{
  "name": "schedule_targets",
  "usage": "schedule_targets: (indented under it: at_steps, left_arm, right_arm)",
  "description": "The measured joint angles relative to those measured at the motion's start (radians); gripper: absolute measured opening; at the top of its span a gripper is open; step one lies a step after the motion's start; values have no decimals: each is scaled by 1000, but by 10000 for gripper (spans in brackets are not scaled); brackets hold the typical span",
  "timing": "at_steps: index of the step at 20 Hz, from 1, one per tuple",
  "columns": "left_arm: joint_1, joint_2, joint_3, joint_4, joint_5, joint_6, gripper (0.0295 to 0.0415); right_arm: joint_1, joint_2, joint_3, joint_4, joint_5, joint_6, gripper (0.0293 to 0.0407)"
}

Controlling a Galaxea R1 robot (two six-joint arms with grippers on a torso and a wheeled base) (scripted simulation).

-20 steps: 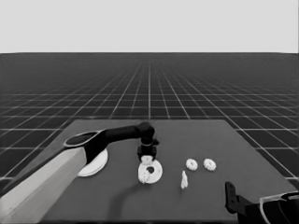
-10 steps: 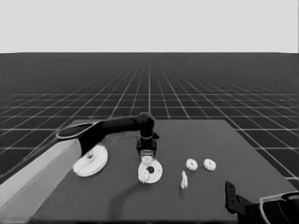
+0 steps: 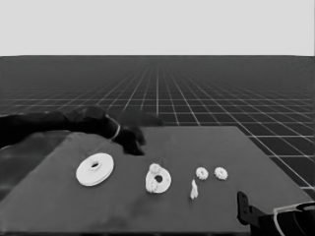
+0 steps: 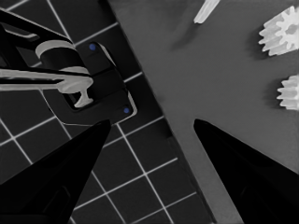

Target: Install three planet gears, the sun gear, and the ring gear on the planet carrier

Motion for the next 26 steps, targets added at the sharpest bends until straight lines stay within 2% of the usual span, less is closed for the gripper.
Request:
schedule_targets:
  at_steps: [1, 3, 8, 9, 10, 11, 14, 18, 19, 21, 26]
  left_arm:
    - [-61, -296, 244, 24, -120, 261, 400]
    - [-114, -556, 478, 46, -233, 505, 388]
    - [-141, -677, 593, 57, -288, 624, 385]
    - [-141, -680, 596, 58, -290, 628, 385]
    - [-142, -682, 598, 58, -291, 630, 385]
    - [-142, -684, 599, 58, -292, 632, 385]
    - [-143, -685, 601, 58, -292, 633, 385]
    - [-143, -685, 601, 58, -293, 633, 385]
    - [-143, -685, 601, 58, -293, 633, 385]
    - [-143, -685, 601, 58, -293, 633, 385]
    - [-143, -685, 601, 58, -293, 634, 385]
  right_arm:
    - [0, 0, 0, 0, 0, 0, 385]
    - [0, 0, 0, 0, 0, 0, 385]
    - [0, 0, 0, 0, 0, 0, 385]
    - [287, 126, -278, 393, -69, 256, 395]
    - [364, 250, -564, 496, -141, 366, 393]
    - [373, 345, -766, 532, -191, 417, 389]
    - [373, 482, -1054, 566, -251, 446, 385]
    - [371, 522, -1135, 573, -265, 444, 385]
    - [296, 543, -1178, 519, -205, 432, 385]
    - [214, 578, -1245, 475, -145, 412, 385]
    - [181, 599, -1288, 458, -115, 398, 385]
